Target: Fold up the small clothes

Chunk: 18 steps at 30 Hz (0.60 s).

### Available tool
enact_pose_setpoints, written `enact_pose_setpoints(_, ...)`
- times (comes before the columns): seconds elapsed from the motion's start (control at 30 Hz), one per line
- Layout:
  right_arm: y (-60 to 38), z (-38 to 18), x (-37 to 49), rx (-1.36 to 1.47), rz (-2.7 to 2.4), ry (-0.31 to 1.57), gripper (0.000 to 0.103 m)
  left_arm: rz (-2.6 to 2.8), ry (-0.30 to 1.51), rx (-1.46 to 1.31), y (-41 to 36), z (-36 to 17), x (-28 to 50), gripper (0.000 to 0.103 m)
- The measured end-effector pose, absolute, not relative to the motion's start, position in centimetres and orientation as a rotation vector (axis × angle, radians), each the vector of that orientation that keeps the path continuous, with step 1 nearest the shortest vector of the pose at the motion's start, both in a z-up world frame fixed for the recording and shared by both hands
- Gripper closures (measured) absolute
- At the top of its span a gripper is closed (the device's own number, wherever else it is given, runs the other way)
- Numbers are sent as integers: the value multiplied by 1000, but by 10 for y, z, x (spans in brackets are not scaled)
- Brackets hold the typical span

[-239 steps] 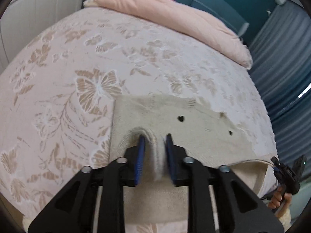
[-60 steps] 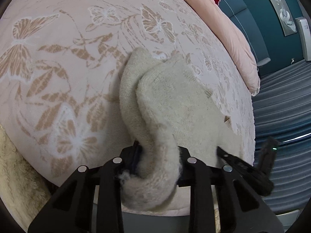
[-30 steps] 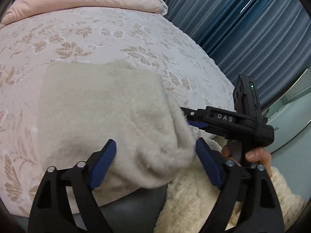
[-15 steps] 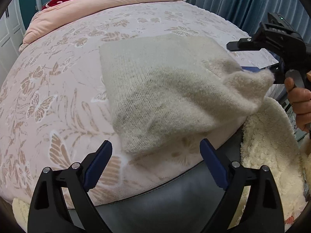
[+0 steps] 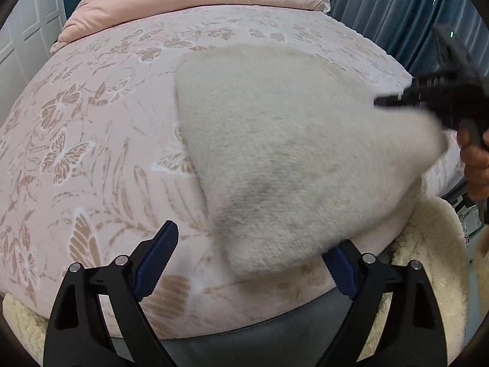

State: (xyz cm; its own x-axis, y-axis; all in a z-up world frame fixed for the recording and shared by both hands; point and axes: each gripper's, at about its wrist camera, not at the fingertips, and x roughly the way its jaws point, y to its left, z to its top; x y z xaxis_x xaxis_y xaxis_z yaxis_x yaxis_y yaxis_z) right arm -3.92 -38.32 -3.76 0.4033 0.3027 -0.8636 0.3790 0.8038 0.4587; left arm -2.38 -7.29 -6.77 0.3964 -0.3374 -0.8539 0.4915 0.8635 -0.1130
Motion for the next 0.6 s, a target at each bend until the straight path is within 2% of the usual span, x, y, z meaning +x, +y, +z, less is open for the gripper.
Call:
enact_pose_setpoints(0.1,-384,-24,-66,738,-11,1072,81,-536,1058,210,-81,-75,-22,32)
enact_pose_setpoints(0.13,-382,-16,-74,738,-6,1049,75,-544,1068,216,-82,-77,-22,40)
enact_pose_setpoints(0.17,-380,-10,-83,743,1,1028,60,-555,1084,206,-82,-79,-21,46)
enact_pose_setpoints(0.2,-376,-6,-93,749,10,1011,49,-567,1099,185,-81,-80,-20,49)
enact_pose_setpoints(0.33,-352,-18,-103,714,38,1071,46,-578,1113,131,-75,-82,-16,63)
enact_pose_setpoints(0.37,-345,-25,-105,687,26,1088,50,-583,1120,118,-74,-83,-16,67)
enact_pose_setpoints(0.4,-340,-32,-101,653,-1,1111,80,-583,1127,99,-72,-84,-15,68)
enact_pose_setpoints(0.43,-335,-33,-107,644,-16,1132,88,-588,1136,83,-70,-83,-14,71)
enact_pose_setpoints(0.6,-342,27,-125,634,3,961,91,-585,1159,41,-51,-70,-11,82)
